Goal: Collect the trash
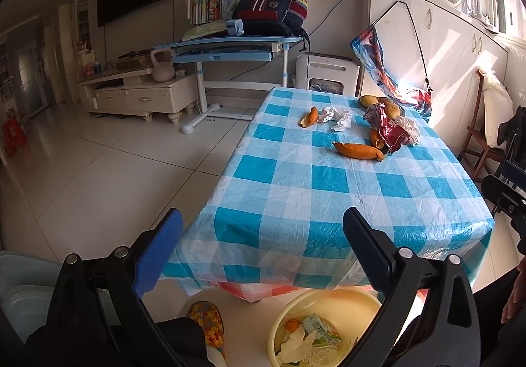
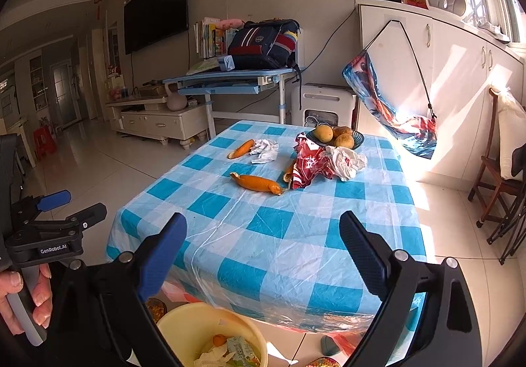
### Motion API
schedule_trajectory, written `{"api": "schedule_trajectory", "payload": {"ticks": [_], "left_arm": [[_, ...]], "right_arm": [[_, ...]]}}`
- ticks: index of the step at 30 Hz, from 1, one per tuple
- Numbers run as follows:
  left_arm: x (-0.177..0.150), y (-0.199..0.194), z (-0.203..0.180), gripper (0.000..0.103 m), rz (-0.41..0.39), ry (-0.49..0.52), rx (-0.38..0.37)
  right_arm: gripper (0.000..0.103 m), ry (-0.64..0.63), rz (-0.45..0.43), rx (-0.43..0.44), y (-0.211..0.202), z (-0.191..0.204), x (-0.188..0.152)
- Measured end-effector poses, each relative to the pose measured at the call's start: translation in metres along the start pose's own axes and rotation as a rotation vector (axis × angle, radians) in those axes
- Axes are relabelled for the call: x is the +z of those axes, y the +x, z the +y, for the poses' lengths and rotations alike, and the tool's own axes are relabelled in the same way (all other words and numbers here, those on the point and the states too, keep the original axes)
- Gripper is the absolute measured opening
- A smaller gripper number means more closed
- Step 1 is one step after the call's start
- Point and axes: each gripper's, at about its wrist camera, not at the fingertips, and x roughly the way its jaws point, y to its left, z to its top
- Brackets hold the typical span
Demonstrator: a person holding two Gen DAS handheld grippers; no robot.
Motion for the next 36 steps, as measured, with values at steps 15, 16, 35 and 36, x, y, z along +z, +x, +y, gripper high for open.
{"api": "schedule_trajectory", "payload": {"ticks": [15,16,35,36], "left_arm": [[-0.0013,-0.001,-0.0044,0.095,-0.001,0.02,-0.002],[-0.0014,-0.0013,-0.0046,0.095,-0.001,0.023,-0.002],[-0.0028,-0.0016,-0.0078,0.095,-0.004,0.042,-0.002],[-0.0029,-0.0015,-0.0078,0.095,-0.004,0.042,-0.002]], "right_arm": [[0.09,-0.003,0.003,0.001,0.0009,0.0001,0.0],[0.09,-0.003,0.004,0.001,0.001,0.0,0.0001],[0.09,-0.002,0.004,0.0,0.0007,0.0004,0.0],[0.09,-0.002,0.003,0.001,0.0006,0.0003,0.0]]}}
